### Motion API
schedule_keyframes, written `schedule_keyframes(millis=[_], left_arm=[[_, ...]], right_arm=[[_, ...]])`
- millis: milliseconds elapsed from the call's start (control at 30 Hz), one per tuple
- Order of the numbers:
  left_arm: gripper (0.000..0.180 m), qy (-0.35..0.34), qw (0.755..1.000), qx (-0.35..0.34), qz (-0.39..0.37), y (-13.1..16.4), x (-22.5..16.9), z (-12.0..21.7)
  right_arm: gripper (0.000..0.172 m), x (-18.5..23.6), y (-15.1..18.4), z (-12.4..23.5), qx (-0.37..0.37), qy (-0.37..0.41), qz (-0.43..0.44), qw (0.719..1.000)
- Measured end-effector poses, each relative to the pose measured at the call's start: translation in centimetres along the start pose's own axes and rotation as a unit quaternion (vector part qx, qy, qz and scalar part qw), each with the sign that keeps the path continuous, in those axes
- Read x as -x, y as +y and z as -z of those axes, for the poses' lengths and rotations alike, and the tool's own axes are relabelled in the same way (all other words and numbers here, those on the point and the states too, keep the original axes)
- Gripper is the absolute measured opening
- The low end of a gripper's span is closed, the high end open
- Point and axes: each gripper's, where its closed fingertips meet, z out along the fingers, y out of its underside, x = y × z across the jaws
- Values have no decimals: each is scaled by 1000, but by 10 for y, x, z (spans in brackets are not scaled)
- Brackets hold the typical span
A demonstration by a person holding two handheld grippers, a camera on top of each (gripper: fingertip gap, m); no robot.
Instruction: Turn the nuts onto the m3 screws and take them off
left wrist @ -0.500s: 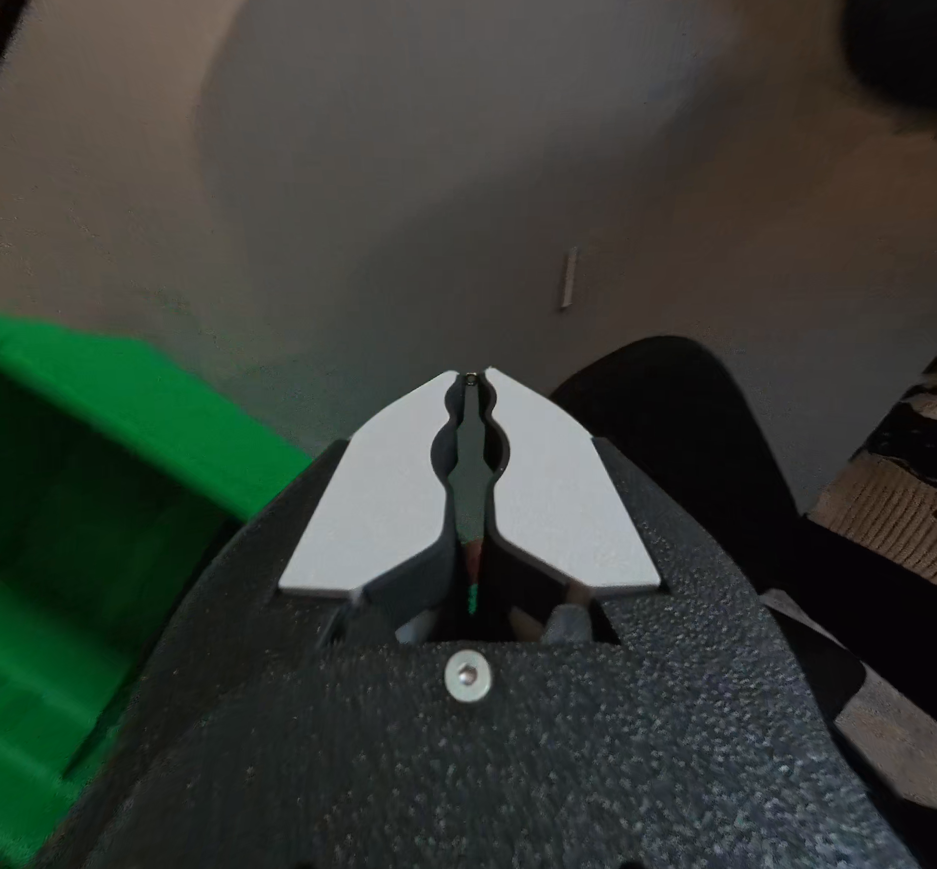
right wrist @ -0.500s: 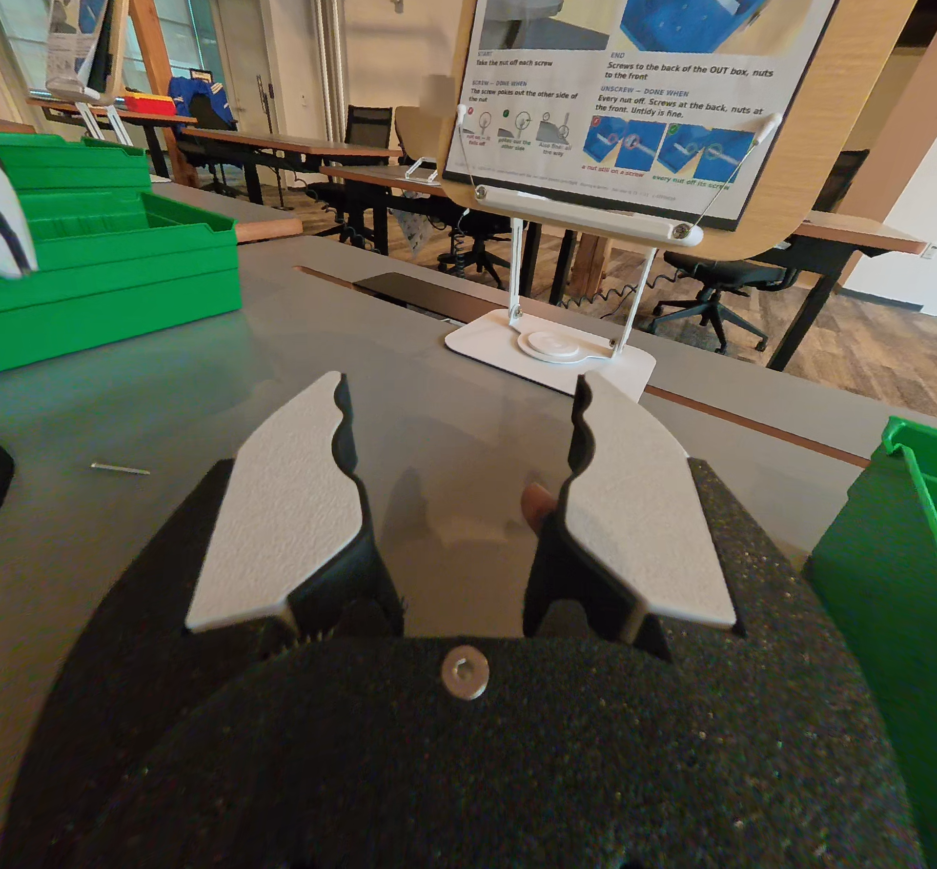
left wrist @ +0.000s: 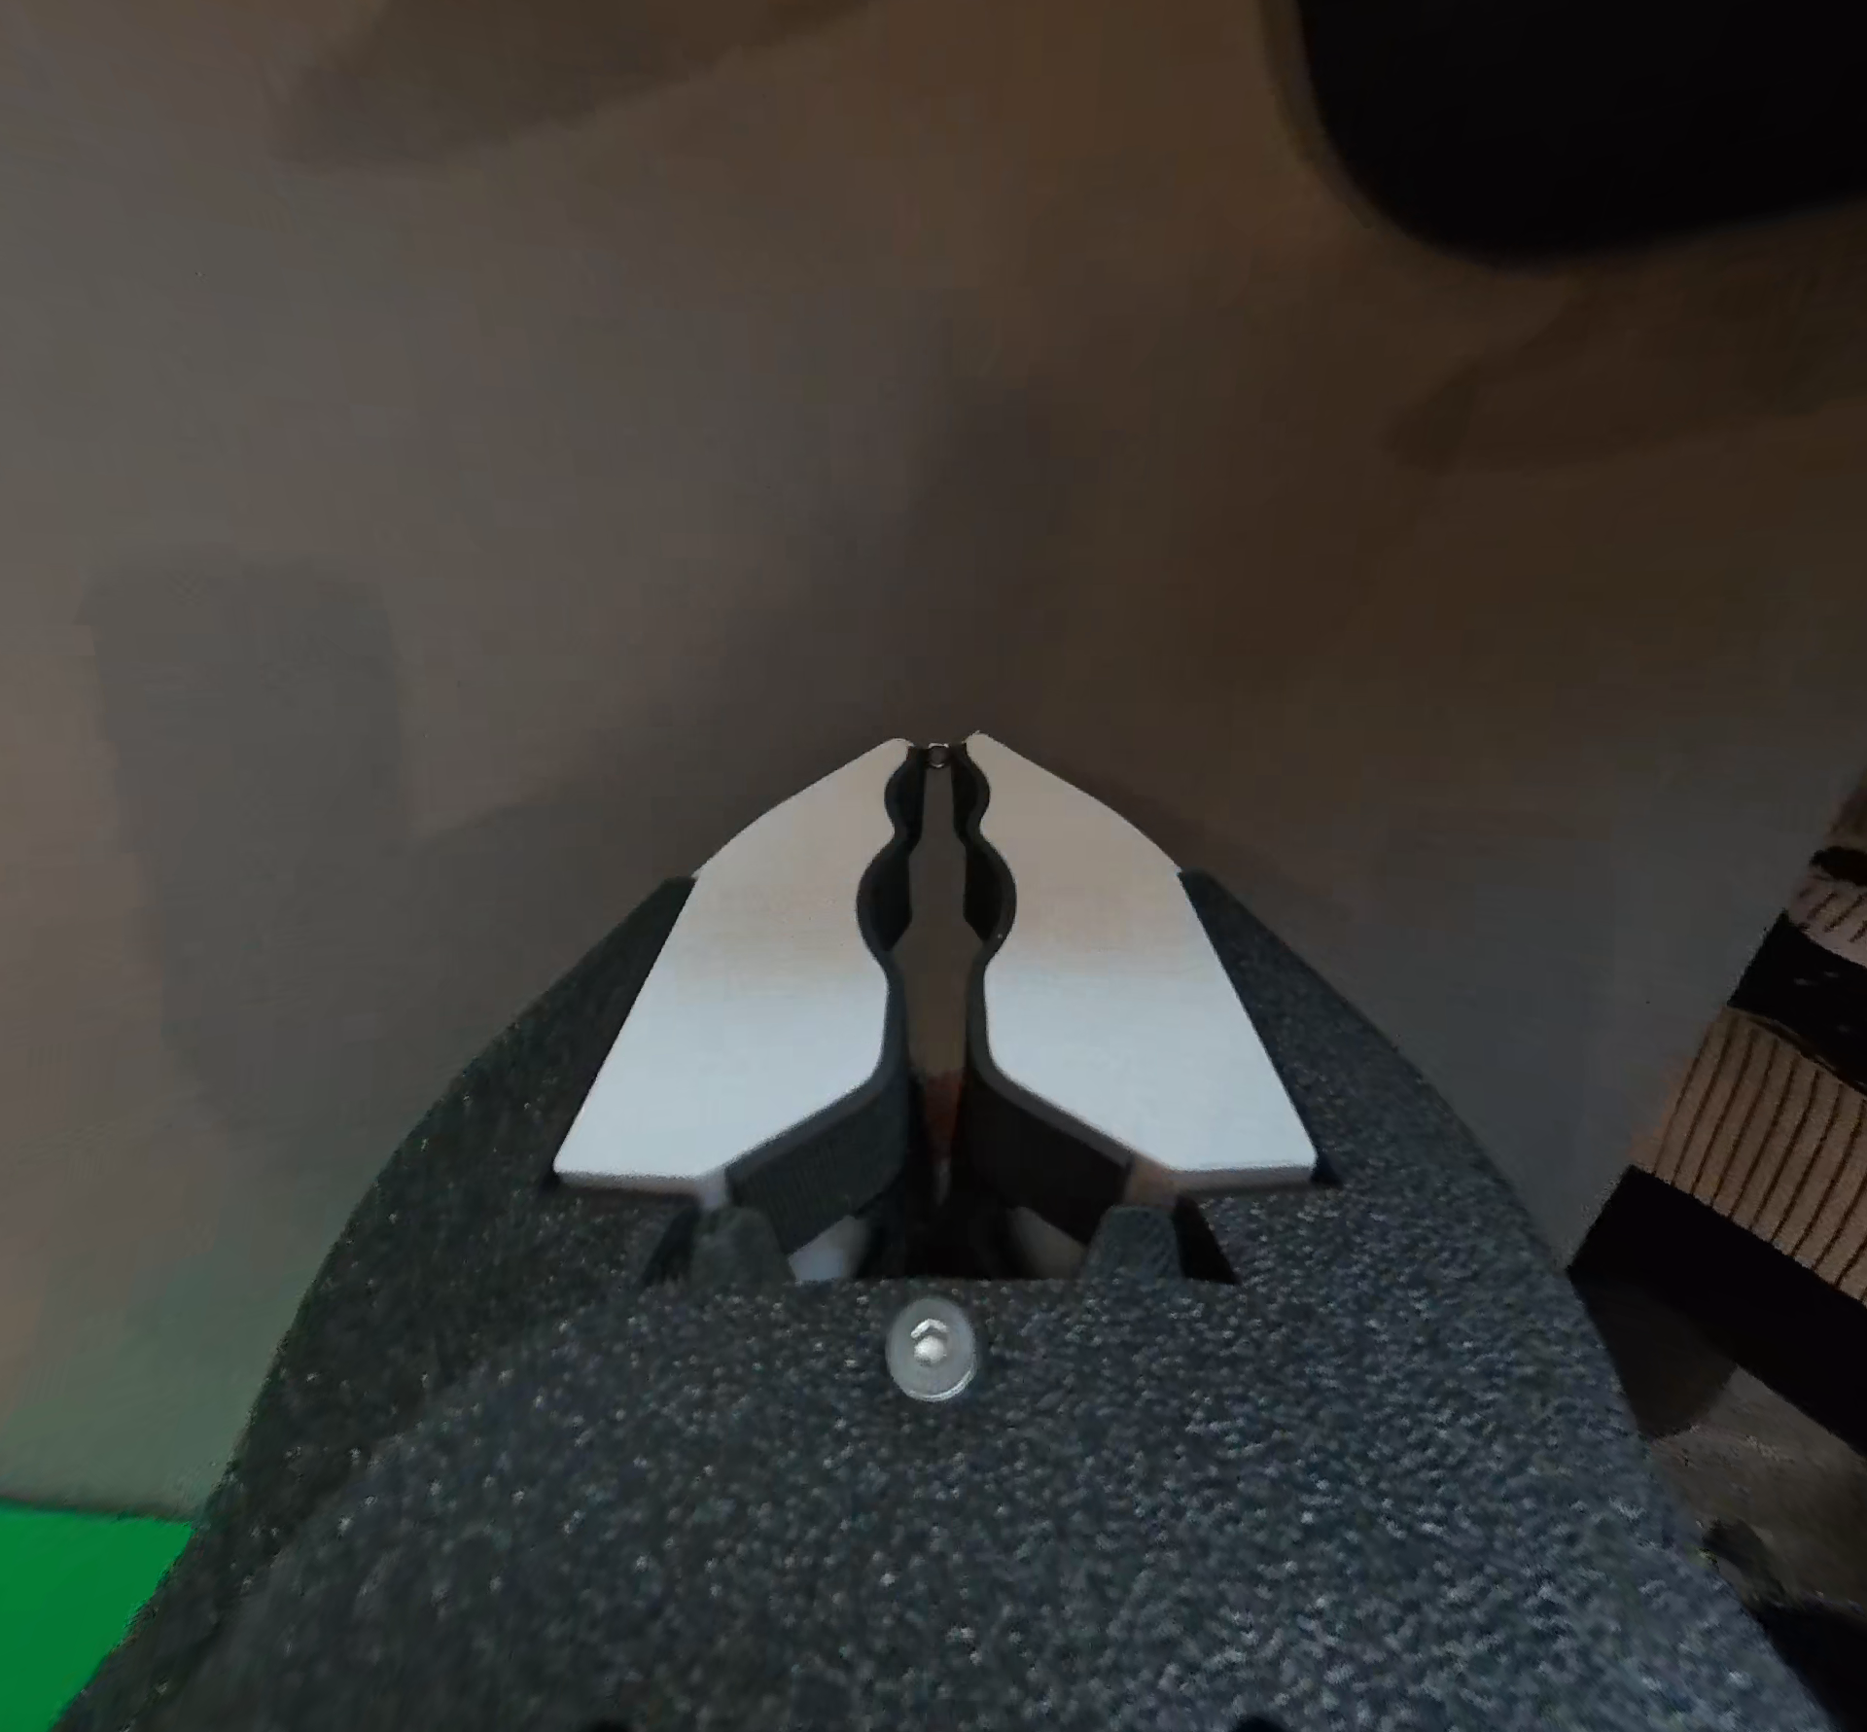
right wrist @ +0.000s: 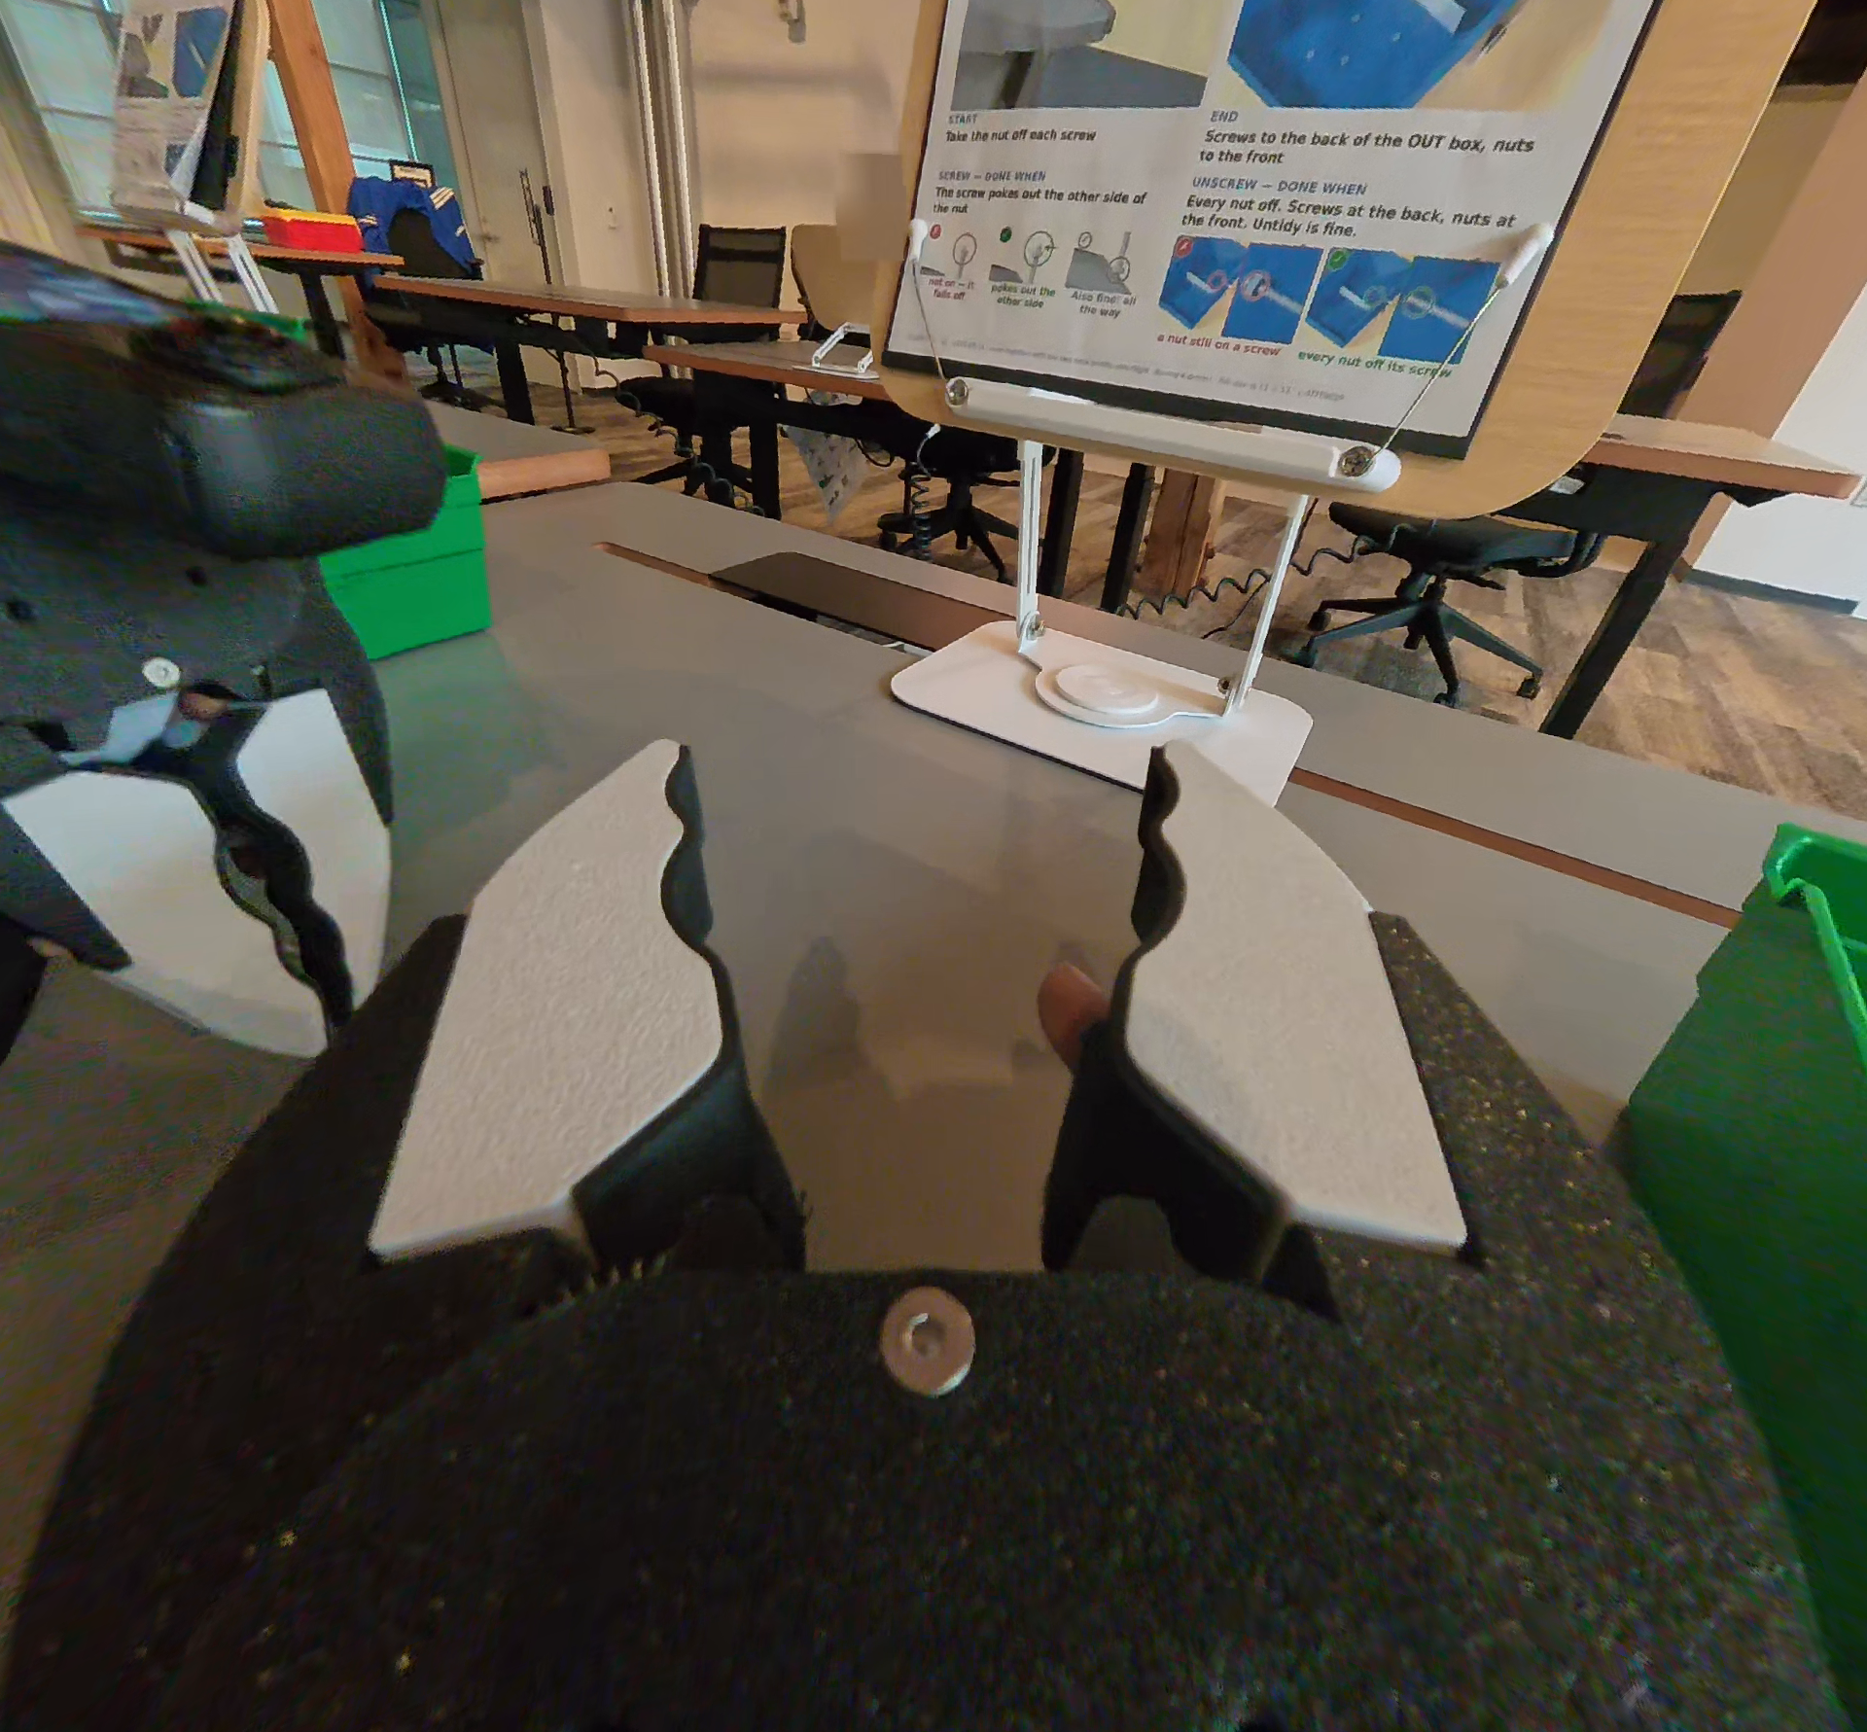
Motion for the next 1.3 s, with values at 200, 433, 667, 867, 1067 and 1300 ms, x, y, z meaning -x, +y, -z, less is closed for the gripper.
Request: schedule_keyframes(millis=[200,433,667,867,1067,1300], left_arm=[[5,-1,1000,24,-18,-3,-4,-13],[5,0,999,37,-25,-1,-6,-19],[5,6,999,39,-28,-1,-8,-21],[25,30,999,19,-28,0,-14,-16],[61,19,995,-95,17,-8,-7,4],[95,-75,945,-312,67,-14,18,55]], right_arm=[[83,0,0,0,0,-1,2,1000],[83,0,-1,0,0,-1,3,1000],[83,0,-1,0,0,-1,3,1000],[83,0,-1,0,-1,-1,5,1000],[83,0,-2,1,-4,-1,4,1000],[82,-1,-4,1,-9,0,2,1000]])
